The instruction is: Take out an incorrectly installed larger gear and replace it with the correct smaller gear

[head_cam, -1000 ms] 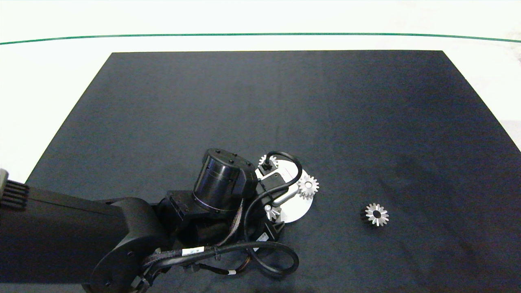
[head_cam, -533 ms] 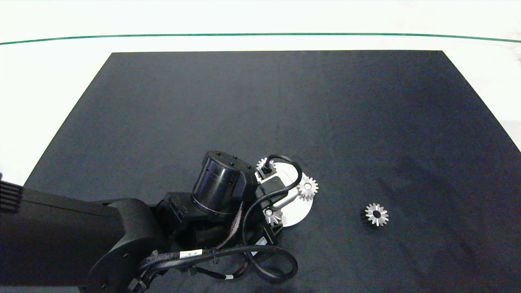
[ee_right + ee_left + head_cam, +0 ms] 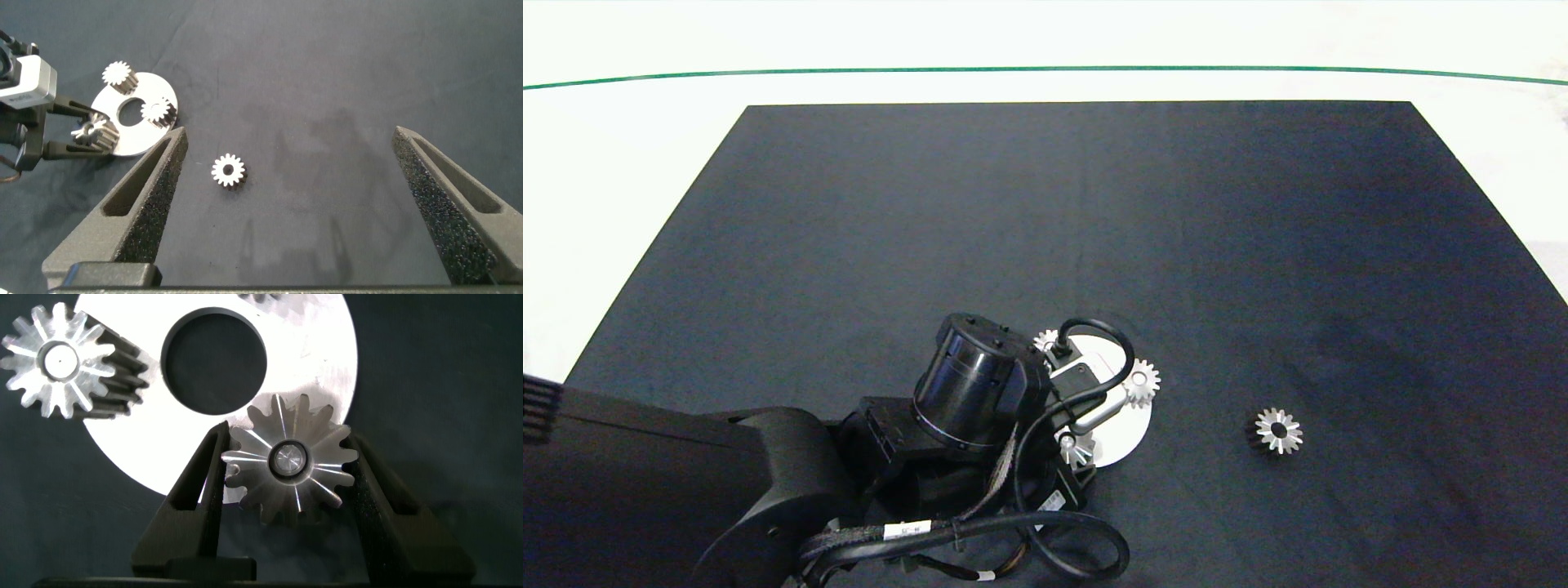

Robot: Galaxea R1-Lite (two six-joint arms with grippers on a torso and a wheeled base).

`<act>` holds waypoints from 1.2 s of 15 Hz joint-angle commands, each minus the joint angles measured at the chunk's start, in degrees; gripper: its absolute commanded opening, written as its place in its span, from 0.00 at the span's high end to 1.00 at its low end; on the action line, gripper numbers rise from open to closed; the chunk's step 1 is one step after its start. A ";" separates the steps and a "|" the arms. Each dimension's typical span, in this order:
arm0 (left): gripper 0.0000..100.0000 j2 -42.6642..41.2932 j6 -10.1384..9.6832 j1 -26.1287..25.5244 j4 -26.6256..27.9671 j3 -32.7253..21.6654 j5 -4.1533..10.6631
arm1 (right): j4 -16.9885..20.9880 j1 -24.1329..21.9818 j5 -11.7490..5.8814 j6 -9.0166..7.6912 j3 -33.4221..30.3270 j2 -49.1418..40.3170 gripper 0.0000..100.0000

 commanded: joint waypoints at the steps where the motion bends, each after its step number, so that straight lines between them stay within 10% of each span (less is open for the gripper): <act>1: 0.66 -0.88 -0.84 -1.03 1.20 0.02 0.04 | -0.01 0.03 0.03 -0.13 0.02 -0.08 0.00; 18: 0.66 -6.15 -2.51 -0.68 1.46 -3.67 0.12 | -0.01 0.03 -0.06 -0.13 -0.07 -0.26 0.00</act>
